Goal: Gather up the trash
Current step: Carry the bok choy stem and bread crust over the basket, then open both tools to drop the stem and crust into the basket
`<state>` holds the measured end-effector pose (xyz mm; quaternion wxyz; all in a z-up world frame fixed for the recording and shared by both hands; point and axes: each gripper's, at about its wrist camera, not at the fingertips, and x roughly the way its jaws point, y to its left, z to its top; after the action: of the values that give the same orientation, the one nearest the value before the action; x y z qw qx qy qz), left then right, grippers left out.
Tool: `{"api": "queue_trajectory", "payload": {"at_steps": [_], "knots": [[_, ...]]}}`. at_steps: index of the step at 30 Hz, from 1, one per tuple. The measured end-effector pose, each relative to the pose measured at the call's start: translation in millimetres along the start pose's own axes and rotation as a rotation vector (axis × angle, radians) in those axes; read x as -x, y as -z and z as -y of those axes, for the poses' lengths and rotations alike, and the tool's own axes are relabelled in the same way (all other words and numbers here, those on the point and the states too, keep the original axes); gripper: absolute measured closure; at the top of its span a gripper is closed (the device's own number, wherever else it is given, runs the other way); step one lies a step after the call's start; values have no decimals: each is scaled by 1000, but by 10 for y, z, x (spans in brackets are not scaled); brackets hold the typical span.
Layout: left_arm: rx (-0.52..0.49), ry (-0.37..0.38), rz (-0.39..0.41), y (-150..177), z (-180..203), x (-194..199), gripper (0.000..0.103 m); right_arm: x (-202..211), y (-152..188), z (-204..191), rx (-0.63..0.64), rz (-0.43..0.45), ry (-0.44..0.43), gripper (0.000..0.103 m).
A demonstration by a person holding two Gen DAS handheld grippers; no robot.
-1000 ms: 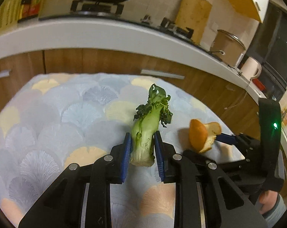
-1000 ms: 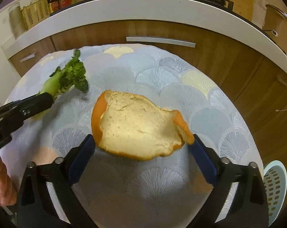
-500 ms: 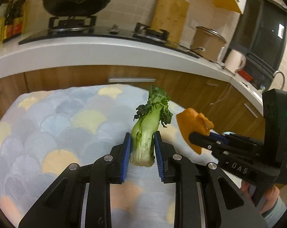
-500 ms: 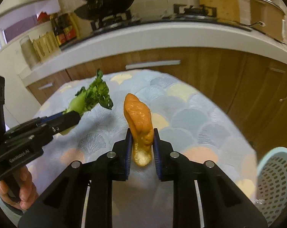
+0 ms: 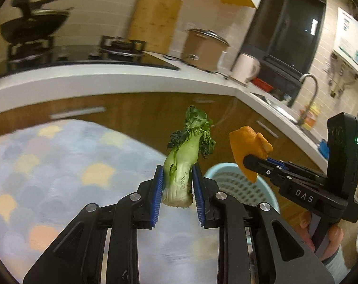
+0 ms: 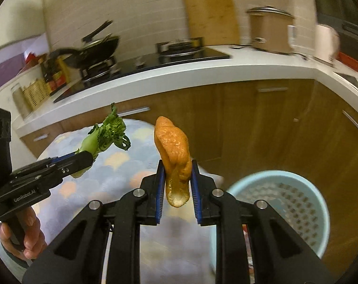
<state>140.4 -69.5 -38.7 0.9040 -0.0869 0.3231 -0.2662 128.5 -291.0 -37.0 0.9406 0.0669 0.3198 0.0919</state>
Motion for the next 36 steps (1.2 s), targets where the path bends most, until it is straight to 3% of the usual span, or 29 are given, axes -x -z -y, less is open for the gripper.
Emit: {"api": "queue_trajectory", "payload": {"at_steps": [10, 21, 22, 23, 24, 25, 26, 32, 36], "knots": [[5, 74, -117, 218, 813, -716, 80, 354, 340, 959, -138, -29, 134, 85], [-64, 80, -226, 419, 1285, -1258, 79, 152, 612, 1407, -226, -124, 174, 80], [-69, 79, -235, 426, 1293, -1285, 72, 137, 645, 1448, -236, -134, 173, 79], [-77, 78, -245, 451, 1303, -1314, 58, 111, 674, 1488, -251, -147, 167, 72], [-82, 73, -244, 462, 1302, -1315, 53, 97, 707, 1520, -267, -160, 160, 67], [-90, 70, -241, 478, 1300, -1307, 50, 84, 718, 1534, -280, -167, 156, 50], [-97, 68, -241, 492, 1308, -1304, 49, 67, 744, 1575, -305, -172, 147, 42], [-103, 62, -229, 464, 1254, -1210, 49, 152, 757, 1605, -339, -144, 108, 42], [-112, 37, -171, 409, 1217, -998, 49, 274, 678, 1503, -337, -103, 97, 42]]}}
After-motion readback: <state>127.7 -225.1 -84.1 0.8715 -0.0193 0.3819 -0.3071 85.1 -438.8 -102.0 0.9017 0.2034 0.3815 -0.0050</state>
